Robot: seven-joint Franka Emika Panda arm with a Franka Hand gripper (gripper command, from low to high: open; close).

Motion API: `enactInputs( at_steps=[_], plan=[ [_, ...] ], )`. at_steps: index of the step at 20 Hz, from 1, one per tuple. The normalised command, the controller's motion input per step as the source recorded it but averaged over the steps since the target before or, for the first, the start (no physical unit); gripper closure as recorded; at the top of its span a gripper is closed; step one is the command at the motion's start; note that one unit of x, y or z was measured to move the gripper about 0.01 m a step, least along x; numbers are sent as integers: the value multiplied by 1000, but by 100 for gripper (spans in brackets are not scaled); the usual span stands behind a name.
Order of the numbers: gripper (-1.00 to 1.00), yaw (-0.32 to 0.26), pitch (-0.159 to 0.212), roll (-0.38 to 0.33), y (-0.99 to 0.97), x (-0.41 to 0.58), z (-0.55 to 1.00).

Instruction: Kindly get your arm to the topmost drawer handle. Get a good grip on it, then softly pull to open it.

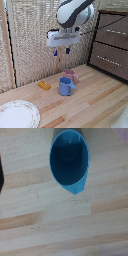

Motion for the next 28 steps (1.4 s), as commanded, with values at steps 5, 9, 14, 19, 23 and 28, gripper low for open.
enactInputs(
  at_steps=[5, 9, 14, 19, 23, 28],
  plan=[
    [-100, 78, -102, 0, -258, 0, 786],
    [-100, 97, -78, 0, -231, 0, 799],
    [-100, 117, -73, -160, -190, 6, 490],
    [-100, 88, -62, -359, -195, 0, 50],
    [-100, 46, -10, -375, -180, 0, 0],
    [-100, 27, 0, -375, -130, -3, 0]
  ],
)
